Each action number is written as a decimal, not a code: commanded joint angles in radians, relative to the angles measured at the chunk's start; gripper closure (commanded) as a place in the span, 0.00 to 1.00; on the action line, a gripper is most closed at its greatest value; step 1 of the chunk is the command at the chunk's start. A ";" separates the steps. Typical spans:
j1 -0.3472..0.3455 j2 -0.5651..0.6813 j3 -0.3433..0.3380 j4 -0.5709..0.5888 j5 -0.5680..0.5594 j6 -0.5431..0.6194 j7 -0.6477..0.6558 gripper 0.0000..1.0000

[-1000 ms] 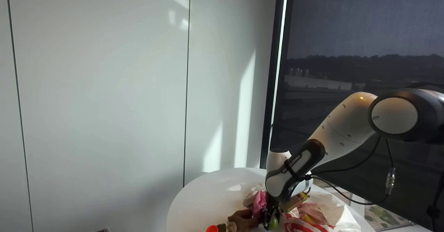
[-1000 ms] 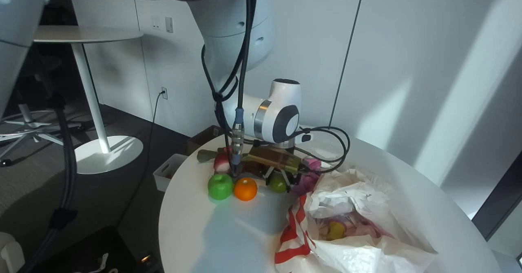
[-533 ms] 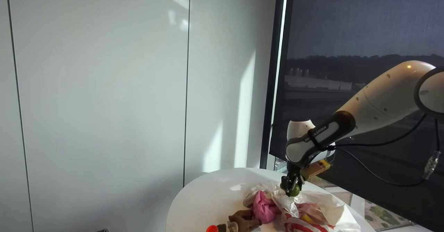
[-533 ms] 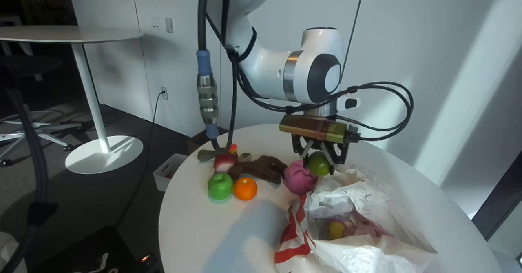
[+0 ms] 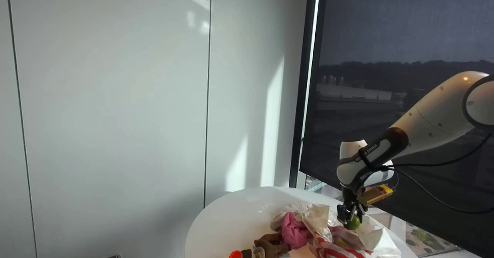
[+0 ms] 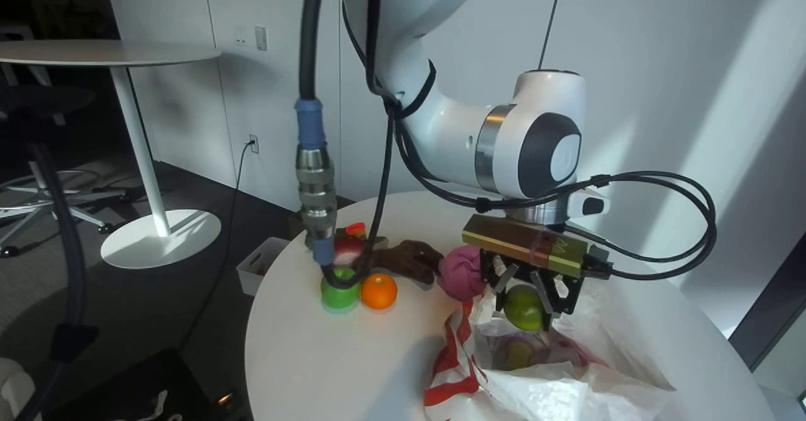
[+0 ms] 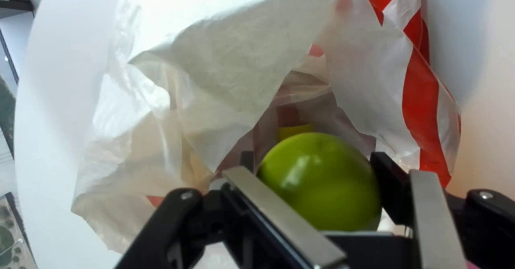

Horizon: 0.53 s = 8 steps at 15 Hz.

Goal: Put the items, which are on the table, inside the plastic

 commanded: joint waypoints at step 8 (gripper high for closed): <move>-0.016 0.059 -0.008 -0.001 -0.018 0.161 -0.020 0.00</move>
